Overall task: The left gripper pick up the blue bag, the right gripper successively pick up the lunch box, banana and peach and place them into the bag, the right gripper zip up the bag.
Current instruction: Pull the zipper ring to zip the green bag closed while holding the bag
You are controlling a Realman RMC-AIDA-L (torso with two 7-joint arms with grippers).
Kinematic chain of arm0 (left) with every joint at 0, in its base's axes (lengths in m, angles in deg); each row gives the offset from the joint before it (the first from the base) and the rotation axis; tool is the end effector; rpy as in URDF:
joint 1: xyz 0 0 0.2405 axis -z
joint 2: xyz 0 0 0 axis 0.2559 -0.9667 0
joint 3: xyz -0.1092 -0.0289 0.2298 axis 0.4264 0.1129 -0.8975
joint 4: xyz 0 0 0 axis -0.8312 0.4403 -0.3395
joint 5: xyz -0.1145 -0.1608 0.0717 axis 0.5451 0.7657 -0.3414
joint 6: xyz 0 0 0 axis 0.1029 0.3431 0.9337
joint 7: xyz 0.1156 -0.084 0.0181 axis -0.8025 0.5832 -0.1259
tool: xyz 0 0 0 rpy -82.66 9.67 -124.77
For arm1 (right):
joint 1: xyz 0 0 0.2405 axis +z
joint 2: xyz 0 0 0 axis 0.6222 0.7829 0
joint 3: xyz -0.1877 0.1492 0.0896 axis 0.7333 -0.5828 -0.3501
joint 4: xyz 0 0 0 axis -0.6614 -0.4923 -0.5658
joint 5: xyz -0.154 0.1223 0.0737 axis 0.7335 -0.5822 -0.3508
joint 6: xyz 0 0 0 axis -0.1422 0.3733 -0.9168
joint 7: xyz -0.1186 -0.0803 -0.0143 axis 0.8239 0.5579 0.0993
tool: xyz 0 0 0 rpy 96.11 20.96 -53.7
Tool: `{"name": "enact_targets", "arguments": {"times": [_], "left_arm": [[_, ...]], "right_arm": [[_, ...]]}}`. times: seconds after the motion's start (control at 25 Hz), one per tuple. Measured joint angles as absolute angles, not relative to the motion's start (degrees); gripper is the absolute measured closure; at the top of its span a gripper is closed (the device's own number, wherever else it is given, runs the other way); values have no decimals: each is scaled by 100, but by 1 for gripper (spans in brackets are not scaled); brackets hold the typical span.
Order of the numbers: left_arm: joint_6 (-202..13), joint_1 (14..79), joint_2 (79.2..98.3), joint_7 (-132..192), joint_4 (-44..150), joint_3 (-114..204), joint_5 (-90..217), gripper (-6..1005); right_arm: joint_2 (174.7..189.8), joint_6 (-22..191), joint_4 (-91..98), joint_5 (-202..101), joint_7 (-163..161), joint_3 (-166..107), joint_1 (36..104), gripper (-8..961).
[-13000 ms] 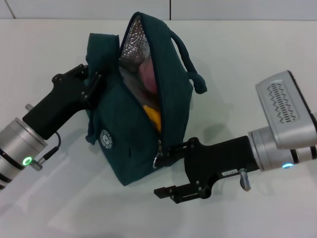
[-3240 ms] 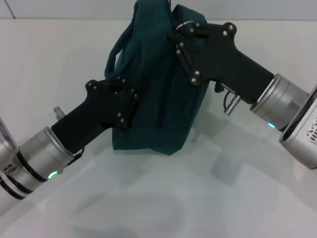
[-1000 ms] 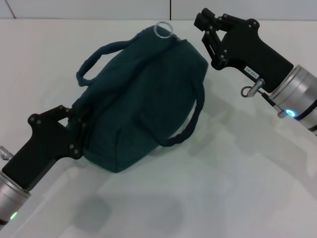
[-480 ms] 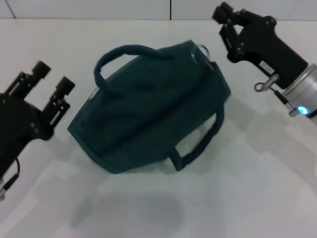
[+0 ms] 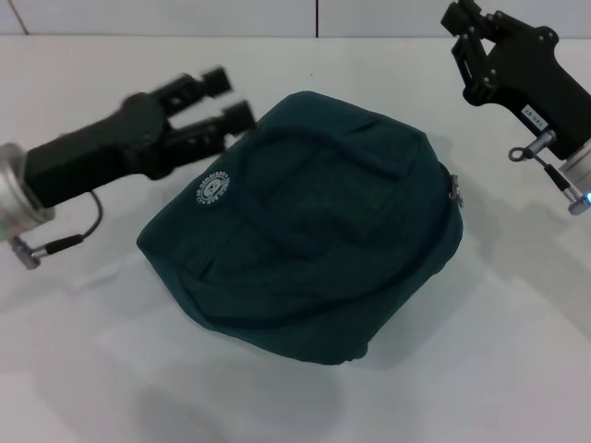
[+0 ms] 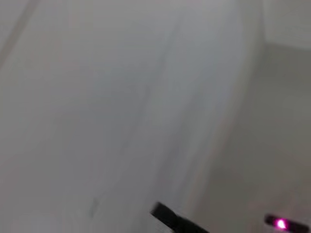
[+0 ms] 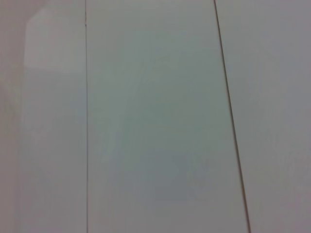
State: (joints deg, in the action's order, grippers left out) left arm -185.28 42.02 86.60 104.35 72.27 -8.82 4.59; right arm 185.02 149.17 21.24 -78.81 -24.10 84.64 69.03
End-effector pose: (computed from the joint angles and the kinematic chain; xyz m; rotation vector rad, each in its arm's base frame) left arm -0.2458 0.3115 0.0255 -2.4839 -0.6866 -1.4082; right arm 0.2099 0.3572 -0.0264 -1.9900 0.2875 1.1987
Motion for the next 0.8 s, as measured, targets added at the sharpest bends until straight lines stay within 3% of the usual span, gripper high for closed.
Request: {"name": "enact_targets", "arguments": {"times": [0.24, 0.48, 0.56, 0.8], "left_arm": [[-18481, 4292, 8812, 10983, 8217, -848, -453, 106], [-18545, 4326, 9060, 10920, 8781, -897, -842, 113], [-18502, 4378, 9240, 10945, 8937, -901, -1108, 113], [-18116, 4580, 9315, 11099, 8935, -900, -1398, 113]], "right_arm": [[18462, 15019, 2001, -7871, -2483, 8373, 6901, 865], [18378, 15125, 1926, -7525, -2508, 8348, 6957, 861], [18243, 15073, 1943, -7167, -2691, 8348, 7040, 859], [17523, 15367, 1845, -6320, -4219, 8343, 7243, 855]]}}
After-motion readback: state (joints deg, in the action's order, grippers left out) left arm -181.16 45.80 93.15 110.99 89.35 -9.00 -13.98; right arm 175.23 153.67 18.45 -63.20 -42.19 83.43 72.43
